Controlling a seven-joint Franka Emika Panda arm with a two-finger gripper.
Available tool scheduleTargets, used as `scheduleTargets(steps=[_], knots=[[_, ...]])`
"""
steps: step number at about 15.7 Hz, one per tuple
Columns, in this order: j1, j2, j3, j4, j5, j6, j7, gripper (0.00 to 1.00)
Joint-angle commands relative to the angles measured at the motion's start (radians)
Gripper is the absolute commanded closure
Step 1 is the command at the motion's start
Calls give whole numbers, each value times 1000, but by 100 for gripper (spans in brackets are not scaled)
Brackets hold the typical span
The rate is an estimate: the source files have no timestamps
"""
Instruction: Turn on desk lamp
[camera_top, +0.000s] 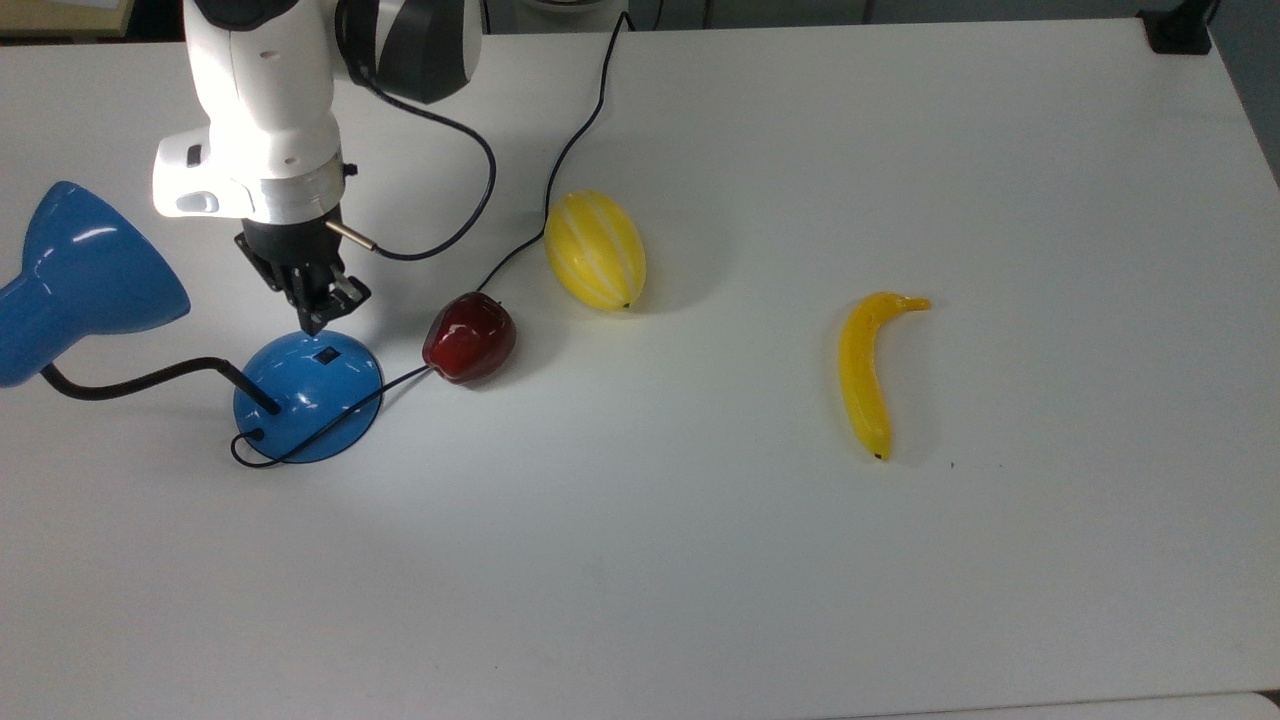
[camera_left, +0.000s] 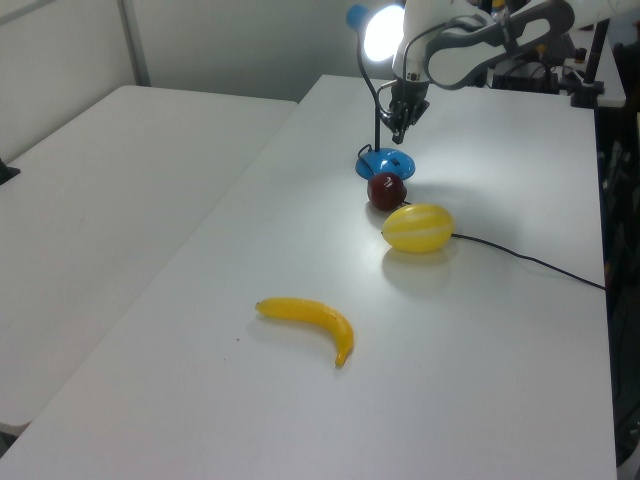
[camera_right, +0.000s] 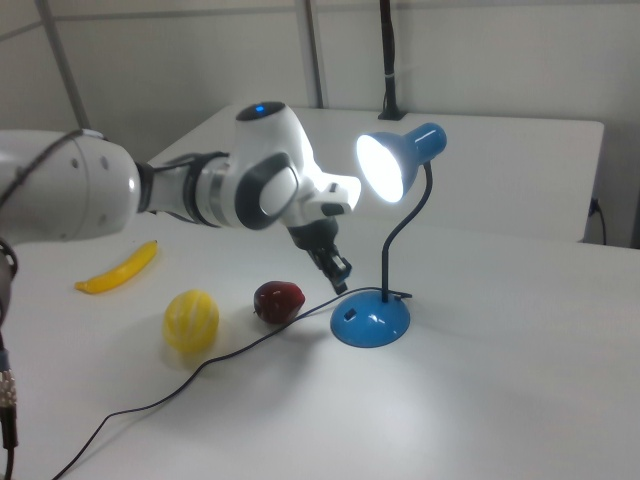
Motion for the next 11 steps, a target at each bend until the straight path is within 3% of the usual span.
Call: scheduleTargets(steps=[1,5,8,11], knots=[[70,-132,-4,-39,43,-198,-32,100],[117,-296,-6,-82,192,-446,-186,100],[136,-408,-6,-129,244,-575,-279,100],[136,-481,-6,-172,254,-612,-353,83]])
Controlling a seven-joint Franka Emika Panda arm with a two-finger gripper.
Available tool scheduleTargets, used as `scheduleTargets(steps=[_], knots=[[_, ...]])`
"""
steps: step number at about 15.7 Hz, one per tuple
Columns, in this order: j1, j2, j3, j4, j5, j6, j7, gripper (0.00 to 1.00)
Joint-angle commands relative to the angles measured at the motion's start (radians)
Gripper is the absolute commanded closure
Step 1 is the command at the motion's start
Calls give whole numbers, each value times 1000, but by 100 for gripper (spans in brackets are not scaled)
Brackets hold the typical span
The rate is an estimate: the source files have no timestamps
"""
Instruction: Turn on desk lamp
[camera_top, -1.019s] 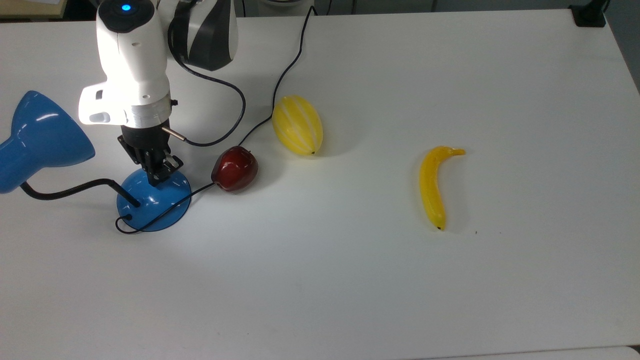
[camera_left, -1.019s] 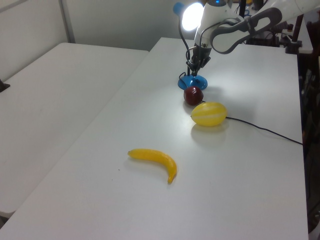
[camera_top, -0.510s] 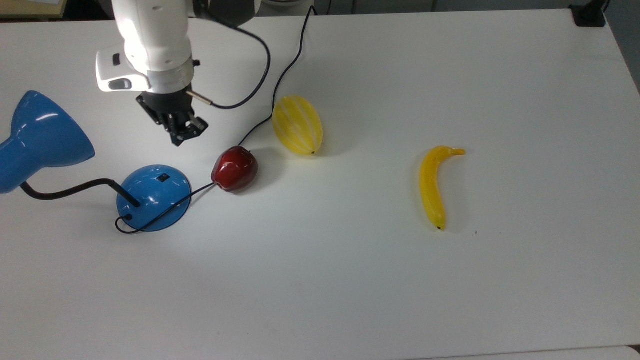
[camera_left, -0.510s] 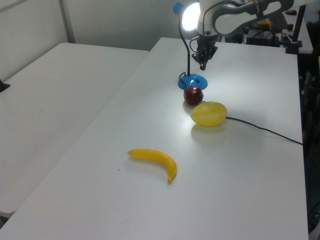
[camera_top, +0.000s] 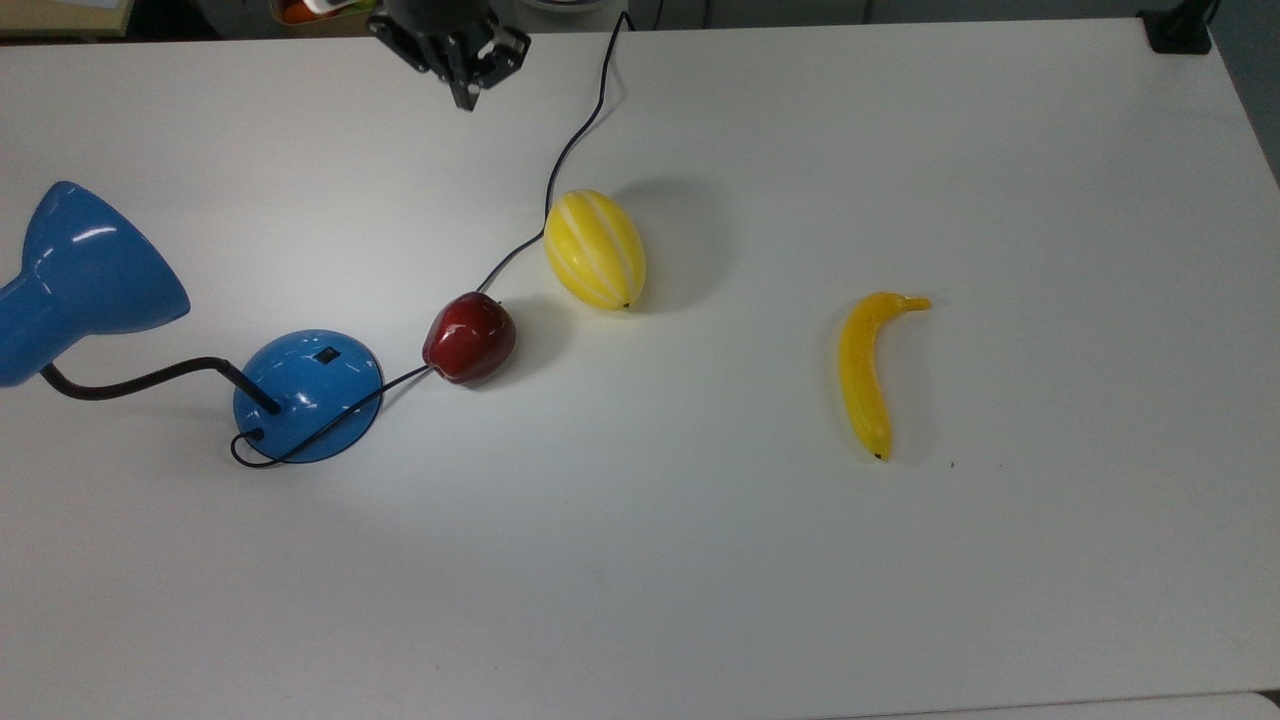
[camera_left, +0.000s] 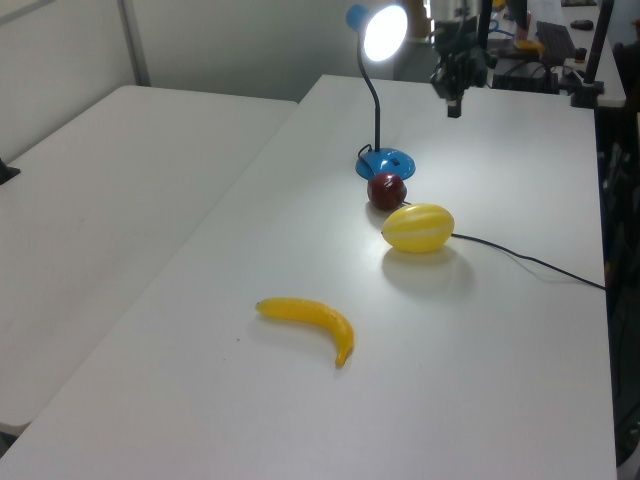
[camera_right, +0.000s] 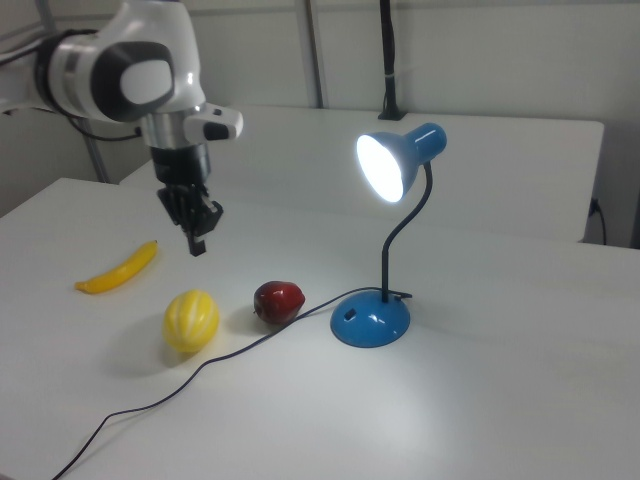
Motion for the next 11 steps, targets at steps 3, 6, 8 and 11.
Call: scheduleTargets(steps=[3,6,8,11], knots=[[11,-131,-14,-93,30,-97,-135,36],[-4,-120,-20,-66,29,-99,-176,0],[-12,-119,-28,-50,29,-137,-222,0],[-21,-117,-28,-39,29,-170,-291,0]])
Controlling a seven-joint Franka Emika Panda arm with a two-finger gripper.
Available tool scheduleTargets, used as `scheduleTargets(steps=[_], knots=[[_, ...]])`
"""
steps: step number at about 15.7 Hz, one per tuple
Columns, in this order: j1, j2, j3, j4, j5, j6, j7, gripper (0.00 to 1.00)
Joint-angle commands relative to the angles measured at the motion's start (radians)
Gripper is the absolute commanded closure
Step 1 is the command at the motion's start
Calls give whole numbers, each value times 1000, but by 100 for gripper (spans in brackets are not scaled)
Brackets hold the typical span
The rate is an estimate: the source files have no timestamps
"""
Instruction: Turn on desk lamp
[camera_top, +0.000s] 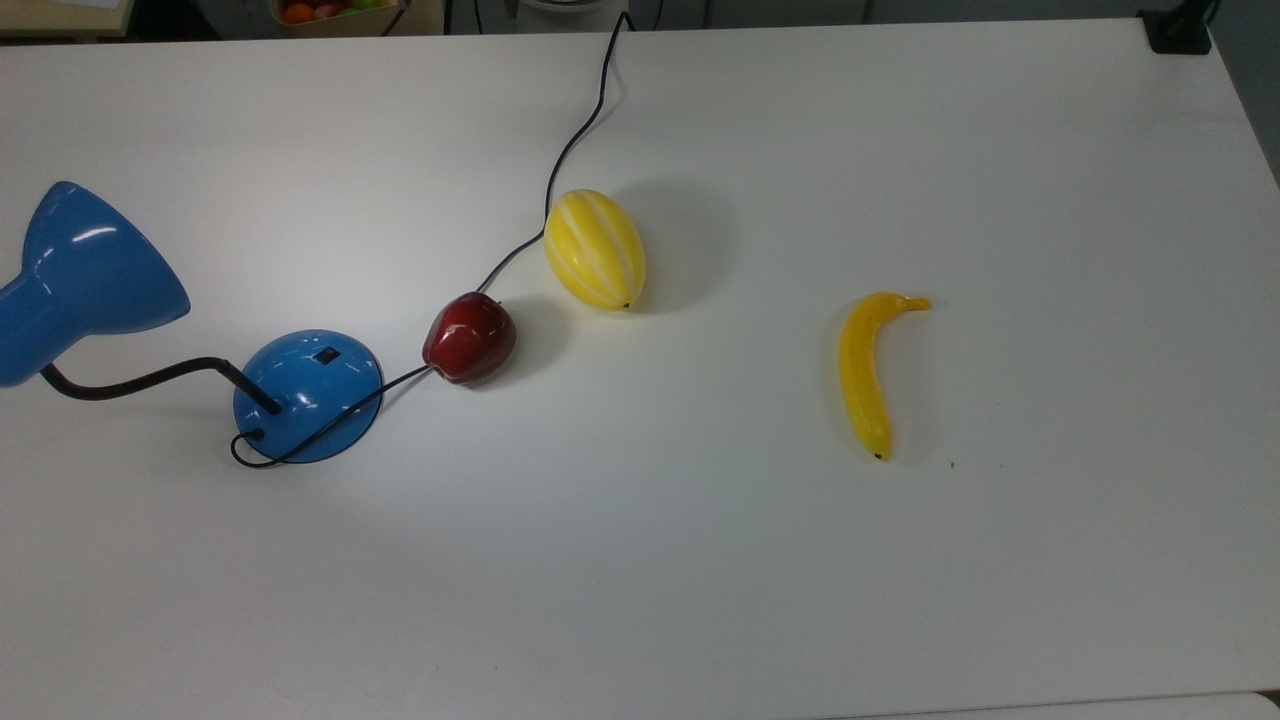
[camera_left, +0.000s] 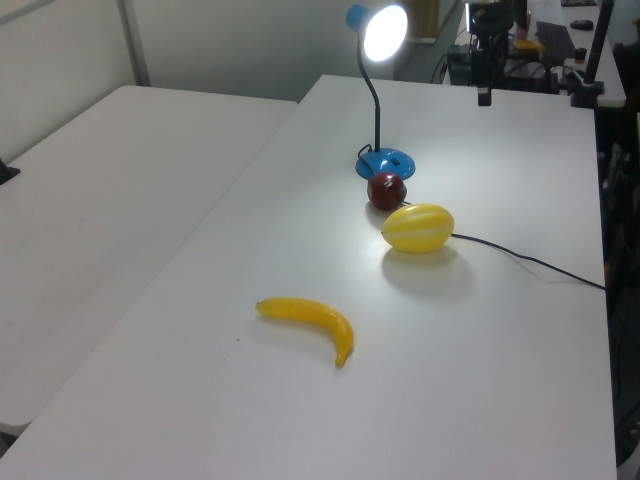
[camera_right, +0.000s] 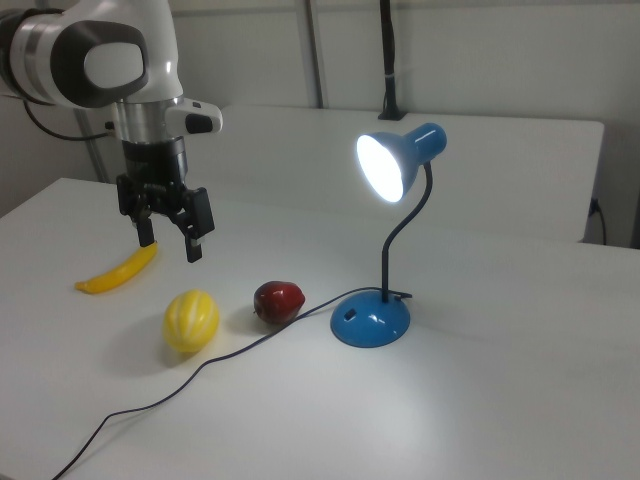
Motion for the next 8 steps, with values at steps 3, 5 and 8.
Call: scheduleTargets(steps=[3,5,8], knots=[[-15,-6,-12,41,20,-89,-100,0],[-19,-7,-12,44,20,-95,-97,0],[-20,-7,-12,47,20,-95,-88,0]])
